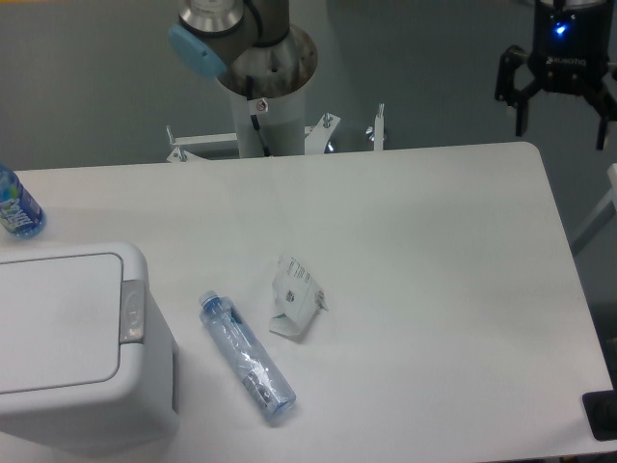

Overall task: Open the trash can
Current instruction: 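Move the open gripper down from its raised position toward the table, then move the gripper over the white trash can lid edge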

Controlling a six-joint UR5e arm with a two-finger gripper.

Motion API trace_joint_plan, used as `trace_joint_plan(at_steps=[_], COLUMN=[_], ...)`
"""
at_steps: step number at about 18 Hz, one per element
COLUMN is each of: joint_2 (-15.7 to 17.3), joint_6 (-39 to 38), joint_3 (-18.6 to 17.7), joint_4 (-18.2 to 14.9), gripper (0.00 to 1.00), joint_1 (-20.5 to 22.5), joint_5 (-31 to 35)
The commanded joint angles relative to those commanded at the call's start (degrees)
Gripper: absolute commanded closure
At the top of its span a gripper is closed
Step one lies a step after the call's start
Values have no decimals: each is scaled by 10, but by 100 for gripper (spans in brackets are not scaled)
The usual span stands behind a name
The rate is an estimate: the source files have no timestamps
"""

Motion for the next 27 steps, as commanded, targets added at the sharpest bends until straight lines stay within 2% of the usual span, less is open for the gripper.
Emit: trace_joint_plan(at_steps=[6, 11, 19, 24, 27], joint_2=[2, 4, 4, -1, -3], joint_6=[-3, -58, -219, -336, -403], joint_3=[0, 0, 4, 8, 10], joint_4=[-1, -1, 6, 41, 44], gripper=[0, 0, 0, 0, 0], joint_1=[-1, -18, -81, -134, -172], joint_5=[2, 3, 3, 4, 2])
